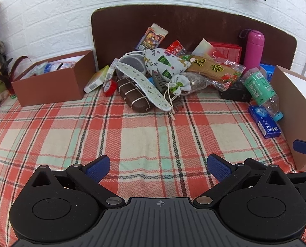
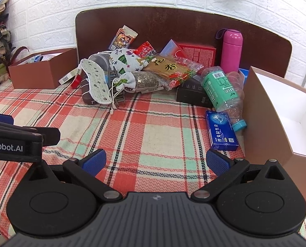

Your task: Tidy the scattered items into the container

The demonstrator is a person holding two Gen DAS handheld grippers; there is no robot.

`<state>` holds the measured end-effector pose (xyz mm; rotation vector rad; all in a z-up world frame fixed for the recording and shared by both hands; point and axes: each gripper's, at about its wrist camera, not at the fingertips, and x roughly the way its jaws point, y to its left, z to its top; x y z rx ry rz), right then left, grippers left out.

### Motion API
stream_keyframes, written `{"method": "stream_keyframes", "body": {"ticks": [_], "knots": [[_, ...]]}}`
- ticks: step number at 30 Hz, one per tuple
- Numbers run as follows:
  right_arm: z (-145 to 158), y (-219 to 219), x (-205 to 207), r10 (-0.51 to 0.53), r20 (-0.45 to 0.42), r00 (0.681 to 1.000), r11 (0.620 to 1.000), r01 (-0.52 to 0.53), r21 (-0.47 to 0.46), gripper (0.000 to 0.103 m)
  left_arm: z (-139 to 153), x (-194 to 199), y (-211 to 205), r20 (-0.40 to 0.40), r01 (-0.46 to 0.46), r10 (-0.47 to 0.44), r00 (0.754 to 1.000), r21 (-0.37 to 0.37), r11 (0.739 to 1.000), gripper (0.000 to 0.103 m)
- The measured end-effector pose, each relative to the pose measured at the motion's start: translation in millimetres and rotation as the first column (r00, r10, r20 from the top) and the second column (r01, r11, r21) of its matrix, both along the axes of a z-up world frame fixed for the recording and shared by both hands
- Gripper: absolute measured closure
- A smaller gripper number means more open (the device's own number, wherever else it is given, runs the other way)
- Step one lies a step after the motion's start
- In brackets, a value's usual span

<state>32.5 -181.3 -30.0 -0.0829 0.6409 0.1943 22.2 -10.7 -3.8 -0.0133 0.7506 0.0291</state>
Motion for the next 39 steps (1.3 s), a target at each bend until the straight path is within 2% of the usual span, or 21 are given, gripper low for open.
{"method": "stream_keyframes", "body": {"ticks": [20,24,31,35,39], "knots": [[-17.9,3.8,42.0,0.002,-0.068,0.998,1.0,-0.001,0.014,0.0,-15.0,42.2,1.3,-0.058,0.011,-0.011,0.998,-0.001,1.0,0.0],[-24.6,-4.2,50.3,-0.028,-0.067,0.997,0.999,0.029,0.024,0.001,-22.8,54.6,0.8,-0.07,0.02,-0.021,0.997,-0.01,1.0,0.0],[-41.5,-39.9,75.3,-0.178,-0.071,0.981,0.984,0.179,0.002,0.001,-37.1,85.4,-1.4,-0.116,0.043,-0.046,0.992,-0.03,0.999,0.0],[-52.0,-42.8,89.6,-0.163,-0.057,0.985,0.986,0.162,-0.026,0.001,-36.6,103.8,-8.5,-0.117,0.077,-0.081,0.99,-0.035,0.996,0.003],[-57.9,-43.4,103.7,-0.157,-0.039,0.987,0.987,0.155,-0.04,0.001,-25.1,125.1,-17.3,-0.076,0.119,-0.121,0.99,-0.036,0.992,0.006]]}}
